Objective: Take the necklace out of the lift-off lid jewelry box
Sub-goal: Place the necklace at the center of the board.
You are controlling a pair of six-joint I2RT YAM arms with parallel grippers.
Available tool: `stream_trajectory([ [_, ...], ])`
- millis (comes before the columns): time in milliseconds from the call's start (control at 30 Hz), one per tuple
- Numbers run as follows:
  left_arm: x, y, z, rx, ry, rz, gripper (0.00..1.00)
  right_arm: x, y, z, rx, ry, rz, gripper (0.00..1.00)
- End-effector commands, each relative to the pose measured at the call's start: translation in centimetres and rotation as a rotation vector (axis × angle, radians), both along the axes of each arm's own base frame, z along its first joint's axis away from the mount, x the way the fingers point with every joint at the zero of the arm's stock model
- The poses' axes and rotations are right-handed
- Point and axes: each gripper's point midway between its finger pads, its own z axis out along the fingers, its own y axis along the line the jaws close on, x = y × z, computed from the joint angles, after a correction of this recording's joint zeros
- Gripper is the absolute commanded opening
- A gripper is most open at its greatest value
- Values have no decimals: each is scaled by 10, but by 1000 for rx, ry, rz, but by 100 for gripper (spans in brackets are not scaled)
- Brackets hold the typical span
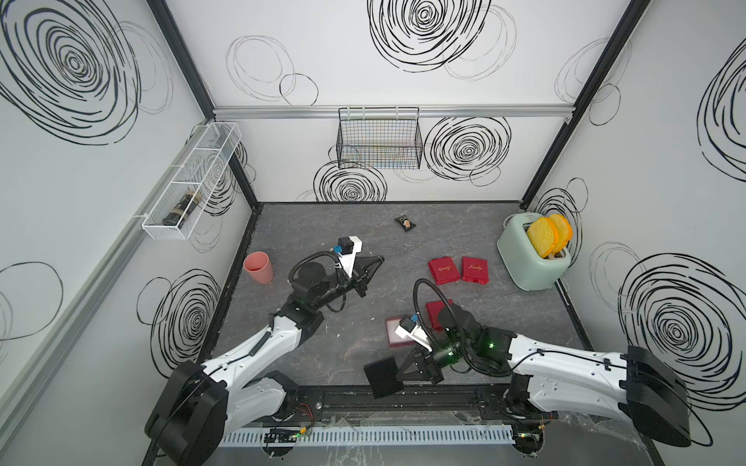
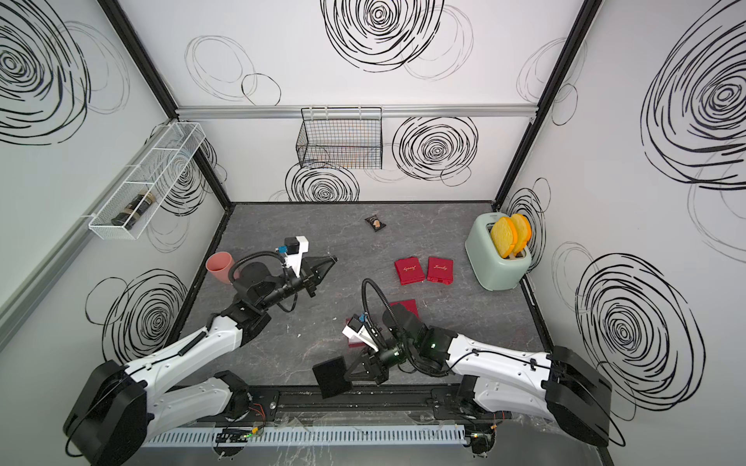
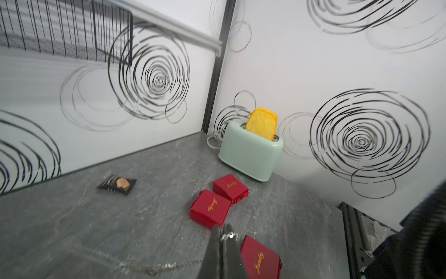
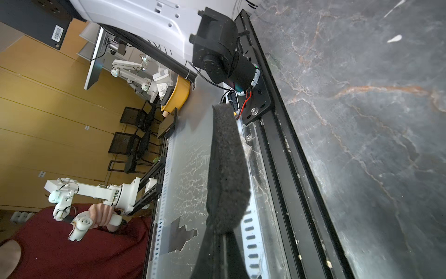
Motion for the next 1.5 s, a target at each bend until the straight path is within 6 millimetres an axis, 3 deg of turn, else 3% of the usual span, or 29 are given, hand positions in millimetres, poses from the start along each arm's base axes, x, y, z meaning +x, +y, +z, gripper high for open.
stream_trajectory([
  [0,30,10,-31,137,102,113,0,2,2,28,96,-84,-5,1],
  [267,84,26,-127,403,410,269,0,8,-13,36,119,-125,-86,1],
  [567,99,40,-187,548,594,338,0,30,-32,42,148,-169,-235,1],
  [700,95,59,-199,539,645,379,0,59,-44,41,126,-182,-370,1],
  [933,80,123,-202,388,722,531,0,111,-64,6,-37,-175,-587,0],
  [1067,74,157,-206,329,751,625,0,123,-63,-8,-101,-186,-608,0],
  [1267,66,184,-225,263,832,694,0,133,-59,-20,-170,-187,-612,0],
  [1467,61,207,-223,242,818,776,0,140,-56,-31,-225,-181,-611,0],
])
